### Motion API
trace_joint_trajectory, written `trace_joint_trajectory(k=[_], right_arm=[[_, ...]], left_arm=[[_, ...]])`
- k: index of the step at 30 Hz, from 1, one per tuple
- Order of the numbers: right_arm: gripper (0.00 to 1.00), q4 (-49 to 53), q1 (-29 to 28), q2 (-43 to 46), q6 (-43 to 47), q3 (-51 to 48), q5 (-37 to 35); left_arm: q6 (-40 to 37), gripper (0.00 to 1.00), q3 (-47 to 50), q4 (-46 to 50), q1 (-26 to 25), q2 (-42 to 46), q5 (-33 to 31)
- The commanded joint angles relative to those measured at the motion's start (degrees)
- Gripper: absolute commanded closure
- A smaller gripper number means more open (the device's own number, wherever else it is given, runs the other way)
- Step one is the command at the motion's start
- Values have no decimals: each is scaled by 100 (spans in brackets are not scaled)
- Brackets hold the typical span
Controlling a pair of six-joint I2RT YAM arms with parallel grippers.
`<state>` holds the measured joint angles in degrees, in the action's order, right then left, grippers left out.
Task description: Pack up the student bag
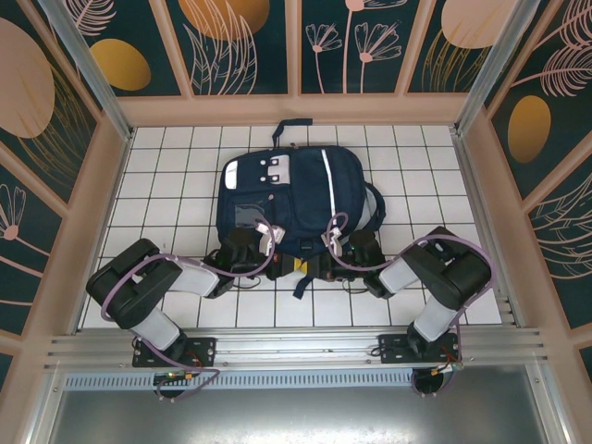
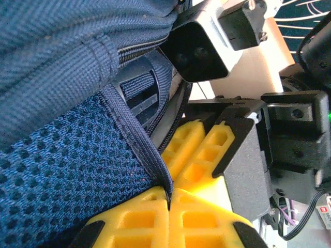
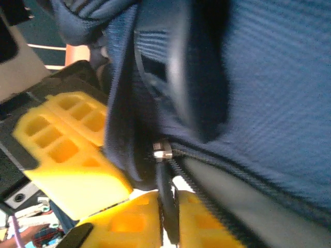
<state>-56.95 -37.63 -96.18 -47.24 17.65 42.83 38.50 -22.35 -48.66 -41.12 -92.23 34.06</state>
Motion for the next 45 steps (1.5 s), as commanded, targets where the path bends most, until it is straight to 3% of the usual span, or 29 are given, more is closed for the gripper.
trace_joint_trajectory(k=[1,3,8,14,21,25,30,33,36,41,45], right_arm=[[95,-425,-1,34,-23,185,-6],[100,-278,56,171,28,74,-93],[100,606,236,647,389,-156,-364],[100,1743,308,1146,921,-192,-608],[100,2790,333,1618,1333,-34,-1013],[100,3154,405,2065,1367,-119,-1229],[100,3423,553,2517,1332,-218,-1365],[100,3463,555,2578,1323,-186,-1316],[100,3382,555,2561,1276,-183,-1271],[100,3173,528,2465,1184,-183,-1163],[100,3117,502,2403,1138,-115,-1128]], left_arm=[[54,100,-134,-257,0,2,366],[35,100,-108,-123,28,91,242],[83,100,125,206,216,484,-289],[46,58,319,985,311,1250,-1109],[423,42,535,2723,333,3083,-2474],[1087,21,656,4243,375,4548,-3608],[1800,2,896,4896,409,5273,-3911],[2432,2,914,5003,455,4969,-3927],[2845,1,1047,4302,483,4512,-3544],[2831,7,1000,3243,495,3854,-3522],[2630,20,660,2851,515,3007,-3326]])
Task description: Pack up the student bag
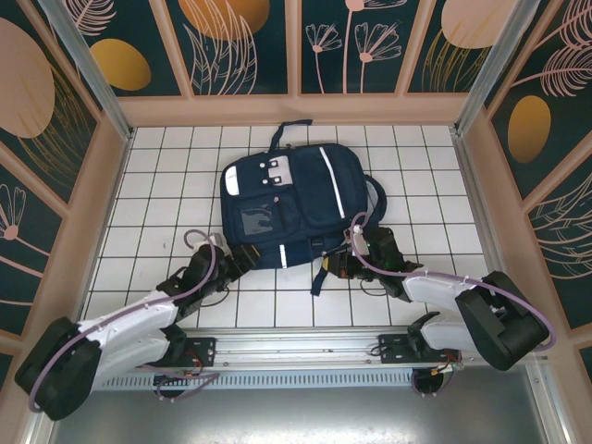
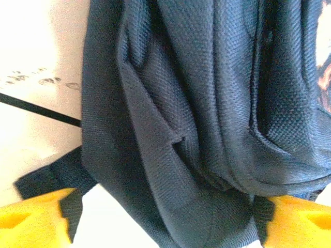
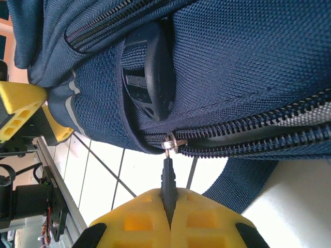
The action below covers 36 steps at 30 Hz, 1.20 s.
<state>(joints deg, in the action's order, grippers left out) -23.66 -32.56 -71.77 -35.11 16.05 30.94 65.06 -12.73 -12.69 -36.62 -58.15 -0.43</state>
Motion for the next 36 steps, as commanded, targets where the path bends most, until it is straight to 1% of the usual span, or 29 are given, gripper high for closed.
trace_joint_trajectory(k=[1,3,5,6,8,12,15,16,19,21,22,23,27,30,32,33,36], right_arm=[[100,-205,-7,-39,-74,71,56],[100,-167,-14,-46,-83,140,37],[100,-49,-14,-35,-38,231,-25],[100,72,-18,-30,15,277,-96],[100,392,-6,-13,166,390,-290],[100,1173,35,85,531,638,-693],[100,1518,87,257,678,680,-782],[100,1617,258,325,718,682,-782],[100,1940,490,491,863,697,-780],[100,2237,660,547,984,761,-944],[100,2405,747,561,997,814,-1157],[100,2522,817,580,978,845,-1382],[100,2931,1000,685,660,969,-2376],[100,2952,1058,959,541,915,-2668],[100,2895,1058,1108,559,882,-2578],[100,2823,1057,1143,614,867,-2403],[100,2455,1019,1217,699,789,-1643]], left_arm=[[-58,26,-355,-832,69,-600,161],[-86,44,-403,-1005,95,-891,208],[-151,63,-461,-970,152,-1019,127],[-225,70,-505,-844,192,-1033,49],[-376,79,-608,-518,345,-969,-100],[-590,90,-728,124,931,-779,-316],[-691,90,-763,406,1473,-745,-377],[-720,90,-795,471,1582,-725,-437],[-850,90,-983,574,1800,-785,-635],[-1059,92,-1238,709,1840,-978,-951],[-1117,94,-1414,872,1868,-1134,-1219],[-1174,95,-1586,952,1935,-1295,-1316],[-1210,93,-2049,937,2245,-1844,-1380],[-1180,93,-2459,913,2372,-2318,-1366],[-1180,94,-2742,896,2392,-2629,-1374],[-1163,97,-2849,851,2382,-2744,-1346],[-1155,98,-3174,741,2395,-3131,-1135]])
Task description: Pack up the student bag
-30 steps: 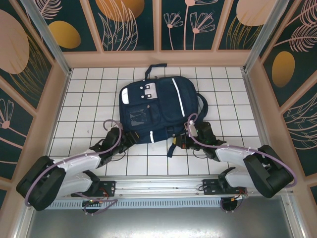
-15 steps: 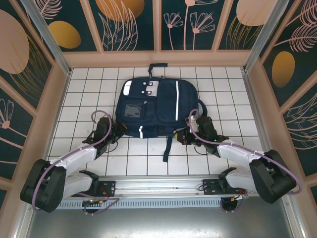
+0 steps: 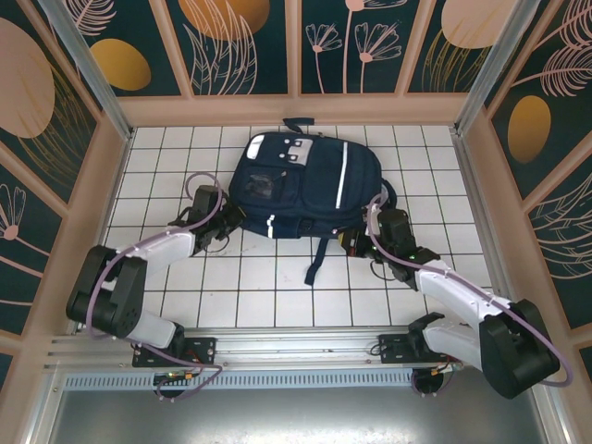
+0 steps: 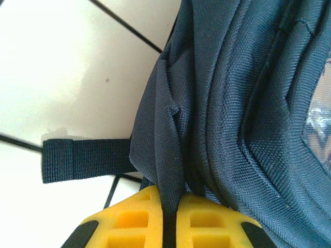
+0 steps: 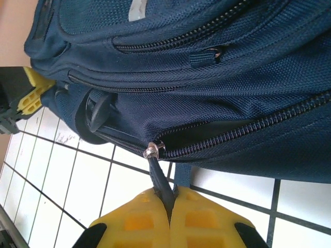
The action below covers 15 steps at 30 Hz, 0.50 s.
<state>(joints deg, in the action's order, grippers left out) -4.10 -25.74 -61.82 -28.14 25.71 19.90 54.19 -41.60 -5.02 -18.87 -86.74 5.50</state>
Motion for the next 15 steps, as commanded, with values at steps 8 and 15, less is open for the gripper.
trace_joint_trajectory(k=[8,15], right_arm=[[100,-650,-361,-252,-230,-217,271],[100,-1528,-467,-1089,-1025,132,398]], left_arm=[[-709,77,-1686,368,616,-1392,-940],[-288,24,-1448,971,614,-621,-1117]])
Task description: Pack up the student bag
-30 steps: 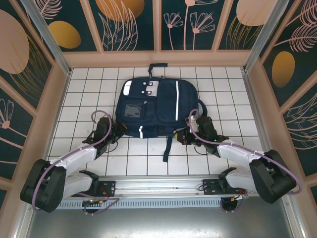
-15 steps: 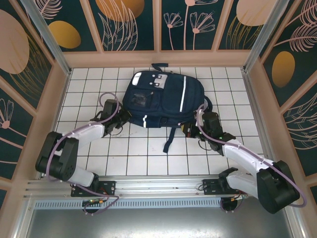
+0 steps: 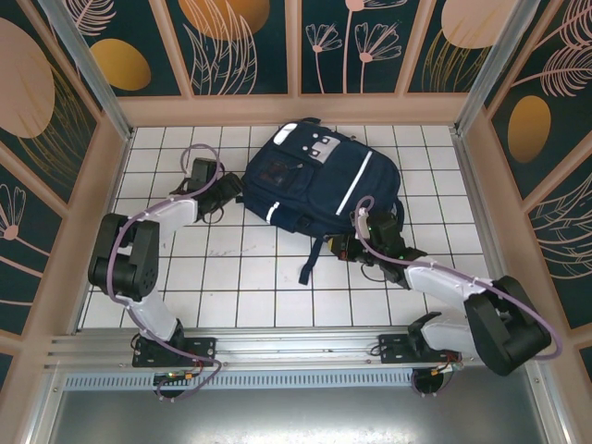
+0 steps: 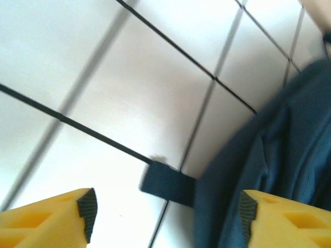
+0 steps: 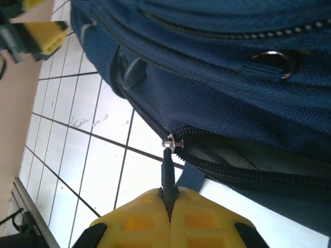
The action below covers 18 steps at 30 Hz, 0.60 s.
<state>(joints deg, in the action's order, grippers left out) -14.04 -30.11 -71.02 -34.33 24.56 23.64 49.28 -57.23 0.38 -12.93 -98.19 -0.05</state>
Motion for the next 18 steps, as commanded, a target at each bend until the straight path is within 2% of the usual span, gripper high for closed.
trace_joint_trajectory(k=[1,4,7,10,14,18], right_arm=[[100,-657,-47,-236,-502,268,27],[100,-978,-92,-420,-724,303,39],[100,-1149,-216,-580,-861,340,64],[100,-1253,-298,-636,-930,323,-44],[100,-1433,-354,-667,-1069,269,-52],[100,-1381,-446,-573,-1068,278,-136]], left_arm=[[301,24,188,687,21,667,-633],[629,23,633,1017,11,1160,-360],[1275,27,1455,446,-73,1763,378],[1829,29,2003,-115,-505,2107,625],[2427,28,2130,-810,-1167,1898,773],[2831,27,2056,-1636,-1504,1267,948]])
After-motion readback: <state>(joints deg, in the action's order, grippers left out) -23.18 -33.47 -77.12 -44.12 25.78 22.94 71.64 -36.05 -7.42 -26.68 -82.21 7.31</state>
